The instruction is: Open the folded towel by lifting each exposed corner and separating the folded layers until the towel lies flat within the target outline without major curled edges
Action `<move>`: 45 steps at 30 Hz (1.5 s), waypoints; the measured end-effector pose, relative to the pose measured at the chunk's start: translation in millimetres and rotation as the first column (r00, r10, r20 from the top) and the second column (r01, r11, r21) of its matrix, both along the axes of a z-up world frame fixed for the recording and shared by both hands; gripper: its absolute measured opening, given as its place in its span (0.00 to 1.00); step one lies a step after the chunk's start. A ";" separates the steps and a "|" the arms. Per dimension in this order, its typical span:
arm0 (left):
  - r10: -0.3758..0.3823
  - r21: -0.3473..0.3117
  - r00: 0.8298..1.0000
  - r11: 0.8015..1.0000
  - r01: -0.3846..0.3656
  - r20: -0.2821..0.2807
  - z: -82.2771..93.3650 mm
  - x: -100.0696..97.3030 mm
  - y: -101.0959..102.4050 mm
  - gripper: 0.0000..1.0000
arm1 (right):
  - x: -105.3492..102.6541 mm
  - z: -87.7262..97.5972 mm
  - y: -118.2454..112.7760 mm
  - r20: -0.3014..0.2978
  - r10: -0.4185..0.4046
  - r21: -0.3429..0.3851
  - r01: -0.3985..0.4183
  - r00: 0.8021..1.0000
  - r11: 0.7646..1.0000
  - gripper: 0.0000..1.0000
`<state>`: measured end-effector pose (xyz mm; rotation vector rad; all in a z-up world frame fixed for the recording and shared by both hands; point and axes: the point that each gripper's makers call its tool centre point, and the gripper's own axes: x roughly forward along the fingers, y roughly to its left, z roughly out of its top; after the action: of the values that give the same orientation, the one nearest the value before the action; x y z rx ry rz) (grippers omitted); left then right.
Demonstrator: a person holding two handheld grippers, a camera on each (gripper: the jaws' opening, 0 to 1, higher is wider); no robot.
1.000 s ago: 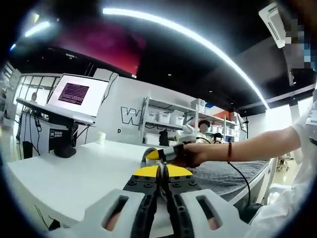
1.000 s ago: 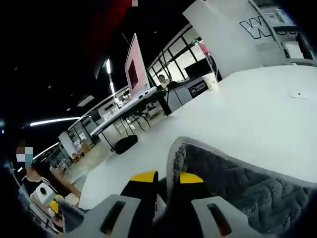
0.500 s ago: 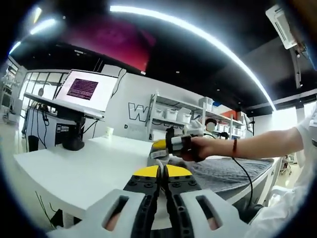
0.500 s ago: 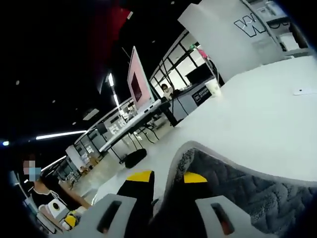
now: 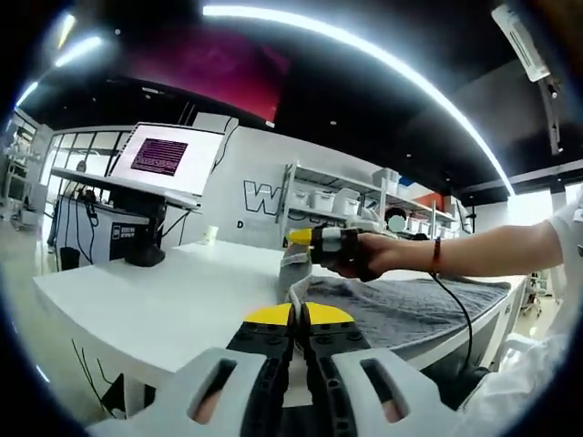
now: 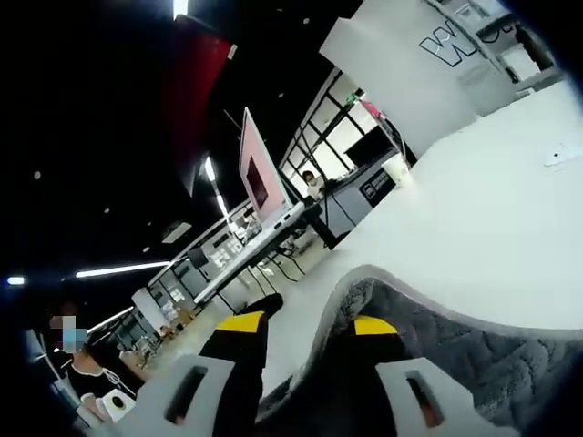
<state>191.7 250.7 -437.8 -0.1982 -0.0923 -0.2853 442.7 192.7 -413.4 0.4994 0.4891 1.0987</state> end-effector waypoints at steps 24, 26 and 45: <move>0.007 0.016 0.999 1.000 -0.006 -0.041 -11.9 -2.6 2.1 0.04 | -1.2 5.4 14.3 0.006 -0.026 0.061 0.025 1.000 0.998 0.44; 0.017 0.016 0.999 1.000 -0.016 -0.036 -11.6 -2.3 4.7 0.05 | 0.3 3.1 18.1 0.016 -0.022 0.060 0.021 1.000 0.998 0.48; 0.084 0.078 0.996 0.994 -0.081 -0.028 -12.1 -1.2 15.0 0.18 | -11.0 -5.8 31.6 0.157 0.047 -0.059 -0.038 0.987 0.998 0.61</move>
<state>190.6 265.7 -449.9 -0.1222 -0.0586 -0.2030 431.8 224.4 -419.2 0.3511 0.3914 1.1523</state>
